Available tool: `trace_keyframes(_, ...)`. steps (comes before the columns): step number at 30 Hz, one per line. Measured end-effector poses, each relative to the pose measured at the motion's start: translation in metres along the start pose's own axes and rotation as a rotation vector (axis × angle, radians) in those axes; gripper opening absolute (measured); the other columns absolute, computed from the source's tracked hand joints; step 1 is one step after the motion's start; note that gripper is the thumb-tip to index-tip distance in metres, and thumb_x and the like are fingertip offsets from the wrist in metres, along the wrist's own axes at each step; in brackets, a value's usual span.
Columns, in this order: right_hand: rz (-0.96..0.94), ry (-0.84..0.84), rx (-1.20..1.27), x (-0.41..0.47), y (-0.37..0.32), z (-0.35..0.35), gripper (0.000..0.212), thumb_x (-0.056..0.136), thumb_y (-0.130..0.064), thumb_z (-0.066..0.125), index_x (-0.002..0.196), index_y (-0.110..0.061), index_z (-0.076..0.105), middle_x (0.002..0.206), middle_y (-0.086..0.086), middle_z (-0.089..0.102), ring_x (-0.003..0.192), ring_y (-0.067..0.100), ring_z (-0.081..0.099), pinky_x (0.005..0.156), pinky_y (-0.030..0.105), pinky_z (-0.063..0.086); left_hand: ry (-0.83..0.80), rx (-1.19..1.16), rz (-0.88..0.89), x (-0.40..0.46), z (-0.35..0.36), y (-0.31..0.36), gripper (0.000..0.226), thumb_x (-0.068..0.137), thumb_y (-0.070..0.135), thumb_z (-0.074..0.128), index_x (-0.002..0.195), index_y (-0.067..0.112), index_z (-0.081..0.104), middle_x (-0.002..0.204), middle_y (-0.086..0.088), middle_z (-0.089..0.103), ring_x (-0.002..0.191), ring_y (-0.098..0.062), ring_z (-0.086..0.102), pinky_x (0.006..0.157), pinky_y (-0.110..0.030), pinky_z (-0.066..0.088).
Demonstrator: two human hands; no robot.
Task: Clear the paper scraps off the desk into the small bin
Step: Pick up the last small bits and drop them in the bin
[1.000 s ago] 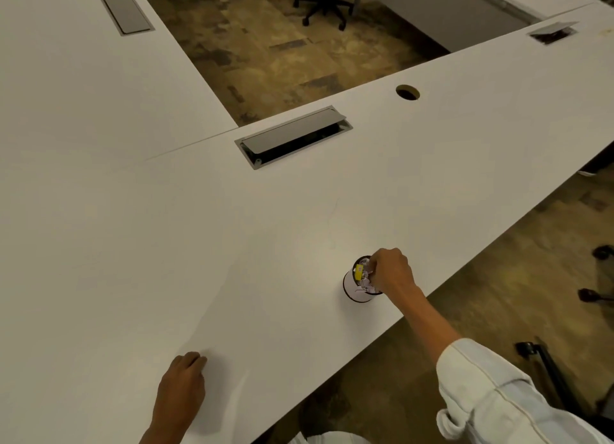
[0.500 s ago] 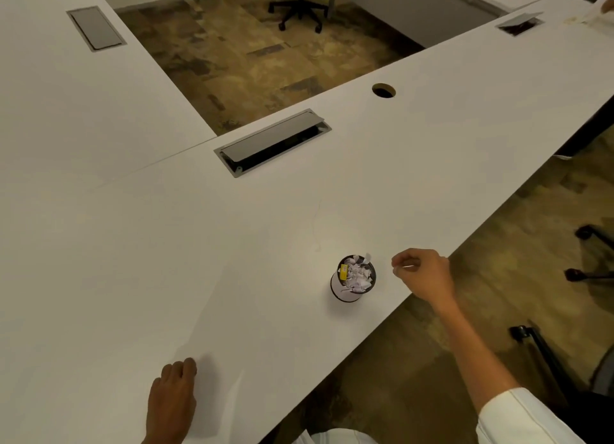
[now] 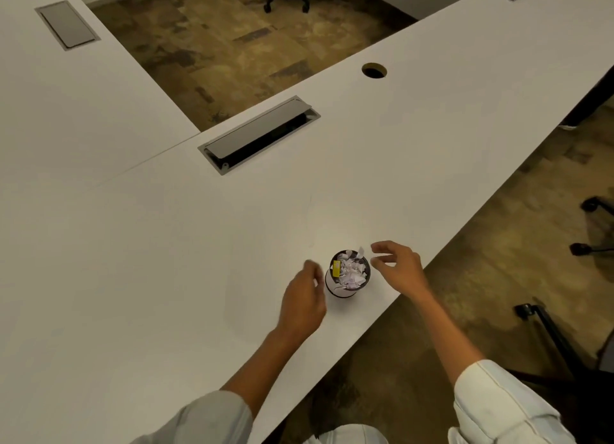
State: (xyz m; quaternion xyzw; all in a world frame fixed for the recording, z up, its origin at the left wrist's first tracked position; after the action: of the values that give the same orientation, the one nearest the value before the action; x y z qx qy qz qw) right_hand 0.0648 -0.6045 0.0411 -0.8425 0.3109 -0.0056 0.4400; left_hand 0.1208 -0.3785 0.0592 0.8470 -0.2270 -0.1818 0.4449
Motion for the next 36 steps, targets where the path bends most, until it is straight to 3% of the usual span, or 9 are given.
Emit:
trace_keyframes(5,-0.051,-0.056,-0.039,0.008,-0.004,0.006,0.022,0.085,-0.02,0.07,0.107,-0.023,0.069,0.1,-0.011,0.07,0.08,-0.002,0.066,0.067,0.005,0.045,-0.061,0.118,0.026,0.043,0.029,0.024,0.011,0.09,0.012,0.053,0.1,0.014,0.048,0.089,-0.009,0.064,0.074,-0.023,0.057,0.062,-0.032,0.045)
trace_keyframes(9,-0.111,-0.078,-0.11,0.014,-0.007,0.009,0.028,0.086,-0.021,0.07,0.113,-0.024,0.067,0.104,-0.009,0.069,0.076,-0.001,0.066,0.068,0.006,0.047,-0.04,0.155,0.135,0.045,0.027,0.011,0.035,0.081,0.028,0.067,0.109,0.013,0.051,0.1,-0.004,0.062,0.084,-0.018,0.057,0.069,-0.028,0.047)
trace_keyframes(12,-0.171,-0.093,-0.235,0.016,-0.01,0.012,0.029,0.086,-0.029,0.07,0.115,-0.026,0.067,0.107,-0.01,0.069,0.081,0.005,0.066,0.077,0.027,0.055,-0.033,0.213,0.148,0.038,0.021,-0.005,0.059,0.069,0.047,0.074,0.113,0.016,0.05,0.105,0.001,0.058,0.089,-0.014,0.055,0.071,-0.028,0.051)
trace_keyframes(15,-0.251,-0.052,-0.294,0.018,-0.016,0.013,0.016,0.086,-0.028,0.069,0.102,-0.025,0.073,0.098,-0.008,0.072,0.079,0.007,0.065,0.073,0.036,0.056,-0.119,0.195,-0.067,0.028,0.023,-0.022,0.073,0.06,0.051,0.08,0.117,0.021,0.046,0.103,0.003,0.062,0.086,-0.014,0.061,0.07,-0.03,0.054)
trace_keyframes(19,-0.3,-0.039,-0.332,0.015,-0.021,0.012,0.011,0.087,-0.028,0.069,0.095,-0.025,0.076,0.092,-0.007,0.068,0.077,0.006,0.059,0.066,0.031,0.053,-0.126,-0.126,-0.333,0.02,0.035,-0.031,0.057,0.064,0.028,0.086,0.107,0.018,0.05,0.083,-0.005,0.073,0.067,-0.017,0.07,0.06,-0.029,0.058)
trace_keyframes(24,-0.233,-0.135,-0.428,0.005,-0.021,0.019,0.013,0.089,-0.028,0.065,0.097,-0.027,0.075,0.092,-0.006,0.071,0.082,0.012,0.062,0.068,0.034,0.054,0.0,-0.349,-0.39,0.019,0.038,-0.028,0.016,0.072,0.004,0.074,0.085,0.008,0.064,0.074,-0.014,0.073,0.063,-0.023,0.072,0.057,-0.036,0.062)
trace_keyframes(32,-0.215,-0.207,-0.815,0.014,-0.034,0.044,0.025,0.088,-0.019,0.057,0.102,-0.032,0.074,0.1,0.005,0.068,0.086,0.026,0.065,0.062,0.027,0.039,0.078,-0.13,-0.291,0.039,0.036,-0.014,0.005,0.073,0.012,0.072,0.069,0.015,0.069,0.061,-0.003,0.071,0.055,-0.016,0.069,0.059,-0.032,0.059)
trace_keyframes(36,-0.197,-0.082,-0.635,0.007,-0.033,0.019,0.025,0.089,-0.023,0.056,0.107,-0.033,0.071,0.101,-0.003,0.072,0.089,0.023,0.067,0.066,0.029,0.049,0.126,0.119,-0.402,0.05,0.033,-0.014,0.011,0.068,0.026,0.07,0.066,0.021,0.062,0.068,0.004,0.062,0.067,-0.019,0.062,0.056,-0.024,0.043)
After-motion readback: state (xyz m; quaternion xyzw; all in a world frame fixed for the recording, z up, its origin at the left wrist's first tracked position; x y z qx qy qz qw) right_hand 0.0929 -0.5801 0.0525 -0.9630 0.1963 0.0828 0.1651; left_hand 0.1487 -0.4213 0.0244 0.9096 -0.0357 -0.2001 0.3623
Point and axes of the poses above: each hand's wrist, its own x-axis towards the middle knuckle, its own z-axis out of the palm, y = z × x, the point moved 4 cm from there along x, towards the middle knuckle
